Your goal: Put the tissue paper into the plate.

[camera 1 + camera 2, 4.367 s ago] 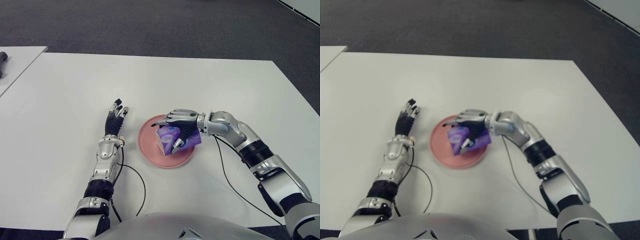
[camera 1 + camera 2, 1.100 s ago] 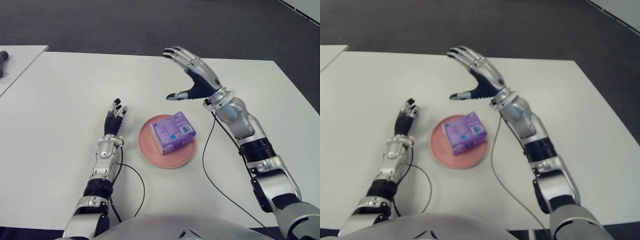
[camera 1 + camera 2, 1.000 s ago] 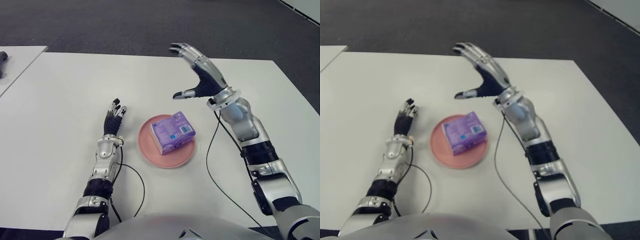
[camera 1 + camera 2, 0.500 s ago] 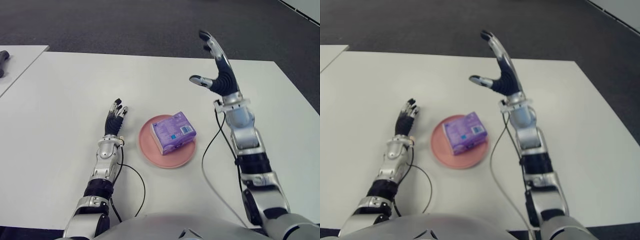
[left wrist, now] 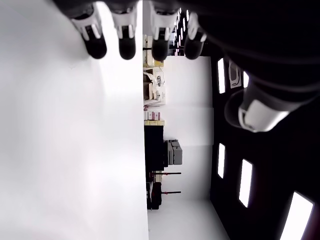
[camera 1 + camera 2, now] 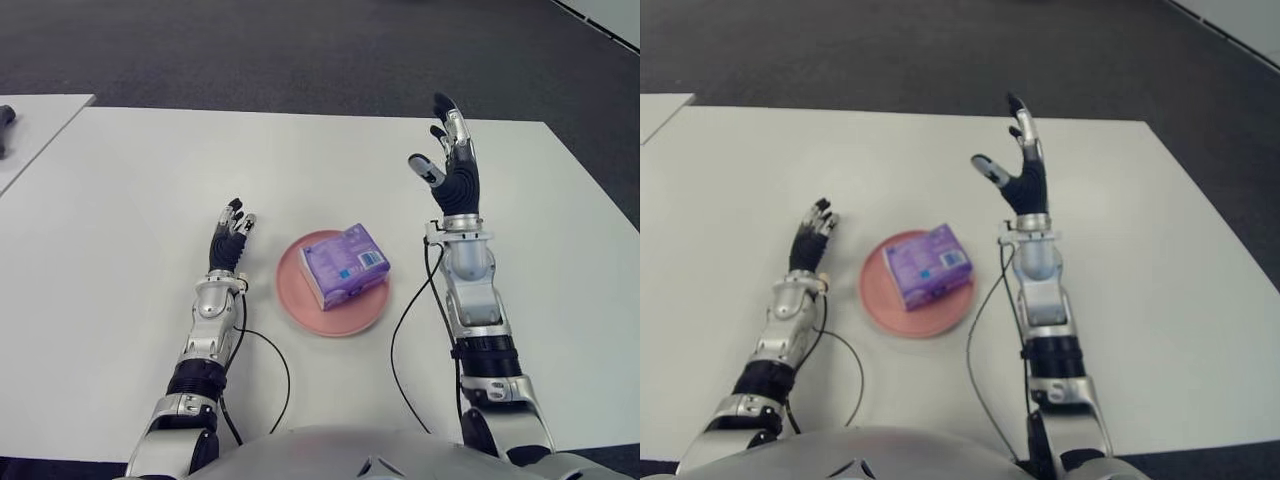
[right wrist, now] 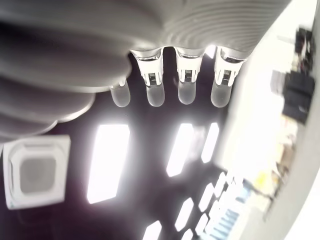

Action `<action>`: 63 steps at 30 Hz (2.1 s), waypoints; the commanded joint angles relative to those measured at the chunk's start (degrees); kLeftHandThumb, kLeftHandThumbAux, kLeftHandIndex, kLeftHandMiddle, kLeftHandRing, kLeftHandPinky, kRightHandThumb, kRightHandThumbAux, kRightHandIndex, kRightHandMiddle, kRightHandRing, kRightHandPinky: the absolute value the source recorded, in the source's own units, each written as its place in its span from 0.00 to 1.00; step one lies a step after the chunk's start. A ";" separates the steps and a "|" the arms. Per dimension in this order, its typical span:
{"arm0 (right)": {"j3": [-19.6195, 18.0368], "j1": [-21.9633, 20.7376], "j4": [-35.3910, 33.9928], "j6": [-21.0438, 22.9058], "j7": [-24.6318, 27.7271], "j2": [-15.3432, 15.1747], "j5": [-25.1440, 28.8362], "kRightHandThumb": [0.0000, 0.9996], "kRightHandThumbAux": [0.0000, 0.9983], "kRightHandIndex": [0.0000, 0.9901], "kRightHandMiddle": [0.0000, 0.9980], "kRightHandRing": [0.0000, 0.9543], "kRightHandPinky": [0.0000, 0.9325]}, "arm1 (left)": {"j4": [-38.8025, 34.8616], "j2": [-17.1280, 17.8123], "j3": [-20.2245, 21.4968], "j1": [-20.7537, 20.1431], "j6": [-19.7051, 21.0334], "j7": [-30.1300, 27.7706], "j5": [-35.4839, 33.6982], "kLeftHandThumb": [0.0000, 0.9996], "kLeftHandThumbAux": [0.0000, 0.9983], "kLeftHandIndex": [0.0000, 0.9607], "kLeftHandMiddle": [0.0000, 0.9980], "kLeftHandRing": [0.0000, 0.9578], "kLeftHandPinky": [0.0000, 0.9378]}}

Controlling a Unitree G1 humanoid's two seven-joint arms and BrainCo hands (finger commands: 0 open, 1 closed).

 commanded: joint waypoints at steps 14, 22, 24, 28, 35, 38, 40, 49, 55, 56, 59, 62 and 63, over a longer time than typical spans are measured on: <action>-0.21 6.30 7.21 0.85 -3.68 3.36 -1.77 0.05 0.42 0.00 0.00 0.00 0.00 | -0.13 0.25 0.03 1.30 2.62 0.08 0.36 0.00 0.48 0.00 0.00 0.00 0.00; -0.13 6.38 7.27 0.58 -3.85 3.52 -1.96 0.05 0.42 0.00 0.00 0.00 0.00 | -0.83 0.56 0.08 1.62 3.26 0.31 0.61 0.00 0.46 0.00 0.00 0.00 0.00; -0.12 6.38 7.19 0.63 -3.85 3.56 -1.99 0.05 0.42 0.00 0.00 0.00 0.00 | -1.29 0.59 0.07 1.83 3.35 0.30 0.63 0.00 0.45 0.00 0.00 0.00 0.00; -0.09 6.49 7.02 0.66 -3.85 3.72 -2.13 0.05 0.42 0.00 0.00 0.00 0.00 | -1.94 0.54 0.16 2.24 3.24 0.02 0.48 0.00 0.46 0.00 0.00 0.00 0.00; -0.03 6.66 6.79 0.71 -3.86 3.91 -2.32 0.05 0.42 0.00 0.00 0.00 0.00 | -1.93 0.48 0.44 2.27 3.16 -0.03 0.19 0.00 0.47 0.00 0.00 0.00 0.00; 0.01 6.66 6.75 0.75 -3.89 3.98 -2.39 0.05 0.42 0.00 0.00 0.00 0.00 | -1.68 0.44 0.59 2.17 2.82 0.02 0.11 0.00 0.47 0.00 0.00 0.00 0.00; 0.05 6.67 6.73 0.76 -3.92 4.03 -2.45 0.05 0.42 0.00 0.00 0.00 0.00 | -1.56 0.44 0.65 2.13 2.64 -0.03 0.04 0.00 0.46 0.00 0.00 0.00 0.00; 0.25 6.66 6.62 0.91 -4.09 4.23 -2.67 0.05 0.42 0.00 0.00 0.00 0.00 | -1.83 0.73 0.69 2.26 2.93 -0.25 -0.13 0.00 0.45 0.00 0.00 0.00 0.00; 0.37 6.64 6.65 0.94 -4.21 4.35 -2.81 0.05 0.42 0.00 0.00 0.00 0.00 | -1.71 0.77 0.80 2.24 2.82 -0.15 -0.21 0.00 0.45 0.00 0.00 0.00 0.00; 0.39 6.63 6.65 0.95 -4.23 4.37 -2.83 0.05 0.42 0.00 0.00 0.00 0.00 | -1.64 0.77 0.83 2.21 2.74 -0.17 -0.24 0.00 0.45 0.00 0.00 0.00 0.00; 0.45 6.61 6.69 0.96 -4.30 4.41 -2.88 0.05 0.42 0.00 0.00 0.00 0.00 | -1.42 0.77 0.90 2.11 2.50 -0.27 -0.34 0.00 0.45 0.00 0.00 0.00 0.00; 0.53 6.60 6.70 0.98 -4.39 4.42 -2.91 0.05 0.42 0.00 0.00 0.00 0.00 | -1.29 0.76 0.97 2.08 2.20 -0.43 -0.46 0.00 0.44 0.00 0.00 0.00 0.00; 0.56 6.59 6.70 1.00 -4.42 4.42 -2.92 0.05 0.42 0.00 0.00 0.00 0.00 | -1.19 0.78 0.97 2.07 1.96 -0.49 -0.46 0.00 0.44 0.00 0.00 0.00 0.00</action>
